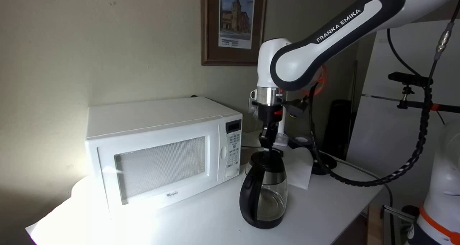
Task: Open the lid of the kettle by pressing on the button at the center of the lid
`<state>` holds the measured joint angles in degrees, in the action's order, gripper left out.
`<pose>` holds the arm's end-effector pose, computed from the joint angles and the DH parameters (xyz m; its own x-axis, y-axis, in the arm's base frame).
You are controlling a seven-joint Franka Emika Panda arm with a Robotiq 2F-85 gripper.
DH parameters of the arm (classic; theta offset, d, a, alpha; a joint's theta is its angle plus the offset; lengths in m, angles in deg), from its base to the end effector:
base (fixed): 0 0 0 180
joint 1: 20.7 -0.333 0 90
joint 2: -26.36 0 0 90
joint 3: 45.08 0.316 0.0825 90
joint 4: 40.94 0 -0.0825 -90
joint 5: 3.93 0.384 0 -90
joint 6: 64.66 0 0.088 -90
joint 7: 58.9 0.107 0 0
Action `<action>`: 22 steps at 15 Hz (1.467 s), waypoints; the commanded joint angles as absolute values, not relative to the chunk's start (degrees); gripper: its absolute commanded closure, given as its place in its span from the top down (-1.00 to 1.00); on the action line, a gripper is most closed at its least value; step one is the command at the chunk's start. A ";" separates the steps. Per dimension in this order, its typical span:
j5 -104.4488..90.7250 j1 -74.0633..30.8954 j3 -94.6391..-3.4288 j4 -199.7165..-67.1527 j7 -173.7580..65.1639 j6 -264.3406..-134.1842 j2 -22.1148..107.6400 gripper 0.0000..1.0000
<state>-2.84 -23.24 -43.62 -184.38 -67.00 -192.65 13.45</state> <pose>0.4374 0.0310 0.3618 0.9794 0.1972 -0.0427 0.1967 -0.9803 -0.0149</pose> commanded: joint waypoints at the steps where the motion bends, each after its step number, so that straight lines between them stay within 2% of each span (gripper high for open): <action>1: -2.88 -23.34 -43.80 -183.93 -66.79 -190.20 13.19 -1.00; 7: -3.97 -23.13 -43.57 -183.28 -65.56 -183.17 5.71 -1.00; 8: -3.52 -23.19 -43.71 -183.12 -65.65 -182.34 4.69 -0.48; 9: -3.80 -23.16 -43.69 -183.07 -65.78 -181.56 3.73 -0.46; 18: -3.76 -23.36 -43.60 -182.90 -65.73 -177.09 -2.88 0.87; 19: -3.71 -23.34 -43.59 -182.88 -65.56 -176.72 -3.40 0.97; 22: -3.91 -23.19 -43.38 -183.04 -64.82 -176.11 -4.84 1.00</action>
<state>-3.16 -23.01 -43.61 -182.51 -66.46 -178.02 -2.66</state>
